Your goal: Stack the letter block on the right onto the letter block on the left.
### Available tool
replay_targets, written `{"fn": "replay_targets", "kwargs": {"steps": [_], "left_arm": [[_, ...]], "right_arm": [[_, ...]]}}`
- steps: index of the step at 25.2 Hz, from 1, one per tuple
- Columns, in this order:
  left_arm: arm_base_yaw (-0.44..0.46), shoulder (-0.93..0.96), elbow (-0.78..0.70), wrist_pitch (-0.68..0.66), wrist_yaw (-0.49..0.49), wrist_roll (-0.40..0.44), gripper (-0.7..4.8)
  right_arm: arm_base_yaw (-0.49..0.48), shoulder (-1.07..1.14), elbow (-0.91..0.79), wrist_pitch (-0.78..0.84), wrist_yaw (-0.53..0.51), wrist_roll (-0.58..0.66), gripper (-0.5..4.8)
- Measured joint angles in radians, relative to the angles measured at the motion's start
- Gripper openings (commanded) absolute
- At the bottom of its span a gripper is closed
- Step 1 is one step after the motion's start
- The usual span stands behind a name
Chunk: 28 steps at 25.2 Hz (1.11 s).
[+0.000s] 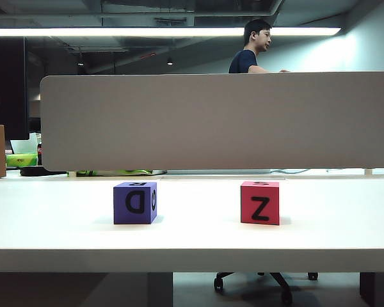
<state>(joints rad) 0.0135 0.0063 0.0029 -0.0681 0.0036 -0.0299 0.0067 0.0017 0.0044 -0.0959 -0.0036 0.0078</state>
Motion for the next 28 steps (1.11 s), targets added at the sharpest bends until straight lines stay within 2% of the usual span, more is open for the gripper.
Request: {"fn": "replay_targets", "kwargs": {"steps": [5,10,12,13,15,16,18,22,25,28], "left_arm": [[0.0,0.0,0.0,0.0,0.0,0.0,-0.04],[0.0,0.0,0.0,0.0,0.0,-0.004,-0.04],[0.0,0.002,0.031,-0.019,0.0,-0.034,-0.04],[0.0,0.0,0.071,-0.013,0.007,-0.079,-0.04],[0.0,0.0,0.101,0.007,0.024,-0.127,-0.04],[0.0,-0.002,0.12,0.01,0.062,-0.154,-0.04],[0.0,0.0,0.132,0.001,0.135,-0.164,-0.03],[0.0,0.01,0.136,-0.004,0.309,-0.166,-0.03],[0.0,0.042,0.136,-0.019,0.378,-0.166,-0.03],[0.0,0.084,0.135,-0.034,0.434,-0.166,-0.03]], "right_arm": [[0.0,0.0,0.0,0.0,0.0,0.002,-0.05],[0.0,0.0,0.0,0.0,0.0,0.097,-0.05],[0.0,0.0,0.01,-0.01,-0.001,0.202,-0.05],[0.001,0.0,0.055,-0.031,-0.007,0.26,-0.05],[0.001,0.0,0.136,-0.038,-0.036,0.28,-0.05],[0.001,0.005,0.242,-0.071,-0.061,0.278,-0.05],[0.001,0.027,0.349,-0.137,-0.084,0.231,-0.05],[0.003,0.122,0.512,-0.323,-0.141,0.029,-0.05],[0.003,0.24,0.625,-0.422,-0.155,-0.062,-0.05],[0.005,0.385,0.706,-0.499,-0.183,-0.092,-0.05]]}}
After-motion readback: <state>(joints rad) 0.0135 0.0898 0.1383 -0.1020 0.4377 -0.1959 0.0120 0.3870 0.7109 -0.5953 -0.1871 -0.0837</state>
